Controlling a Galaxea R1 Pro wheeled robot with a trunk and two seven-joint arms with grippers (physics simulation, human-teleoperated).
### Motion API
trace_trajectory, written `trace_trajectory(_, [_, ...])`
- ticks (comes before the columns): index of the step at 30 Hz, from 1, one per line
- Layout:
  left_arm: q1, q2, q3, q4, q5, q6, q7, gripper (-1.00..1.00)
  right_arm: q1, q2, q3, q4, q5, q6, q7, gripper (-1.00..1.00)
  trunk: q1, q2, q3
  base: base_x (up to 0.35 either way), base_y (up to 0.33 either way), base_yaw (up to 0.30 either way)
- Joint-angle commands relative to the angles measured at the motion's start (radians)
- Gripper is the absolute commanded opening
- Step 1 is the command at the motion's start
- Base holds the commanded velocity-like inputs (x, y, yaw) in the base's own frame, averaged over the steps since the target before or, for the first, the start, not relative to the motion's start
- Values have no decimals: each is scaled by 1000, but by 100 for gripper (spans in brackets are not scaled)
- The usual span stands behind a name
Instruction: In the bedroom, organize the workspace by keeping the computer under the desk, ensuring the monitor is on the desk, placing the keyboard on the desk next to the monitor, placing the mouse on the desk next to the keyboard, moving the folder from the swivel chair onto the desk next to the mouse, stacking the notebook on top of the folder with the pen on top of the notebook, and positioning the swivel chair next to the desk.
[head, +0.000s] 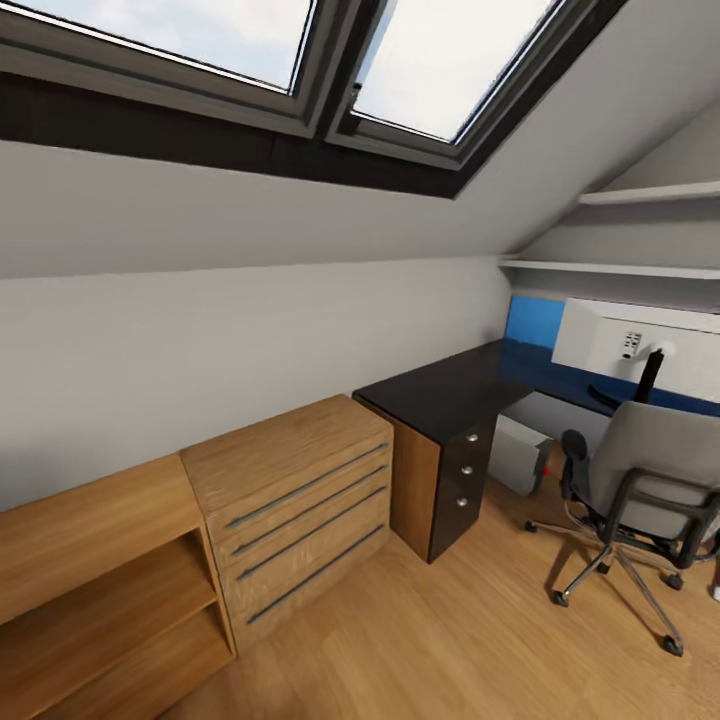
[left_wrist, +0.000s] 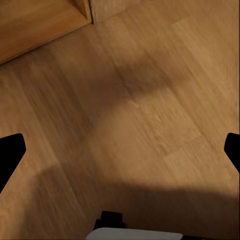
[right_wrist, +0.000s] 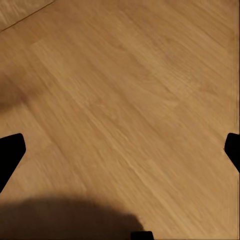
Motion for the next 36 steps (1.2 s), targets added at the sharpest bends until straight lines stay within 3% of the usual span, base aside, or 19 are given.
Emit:
trace_trajectory(1, [0,0,-2,0,8,-3,0,100,0,0,0,0,-2,-2,-1,100,0,-1,0,203,-246,-230])
trace_trajectory(20, [0,0,-2,2,8,-3,0,100,0,1,1,0,0,-5,-1,100,0,-1,2,210,-234,-37])
trace_trajectory(36, [0,-1,-2,2,7,-4,0,100,0,1,5,0,7,-7,-1,100,0,-1,19,178,-242,-178])
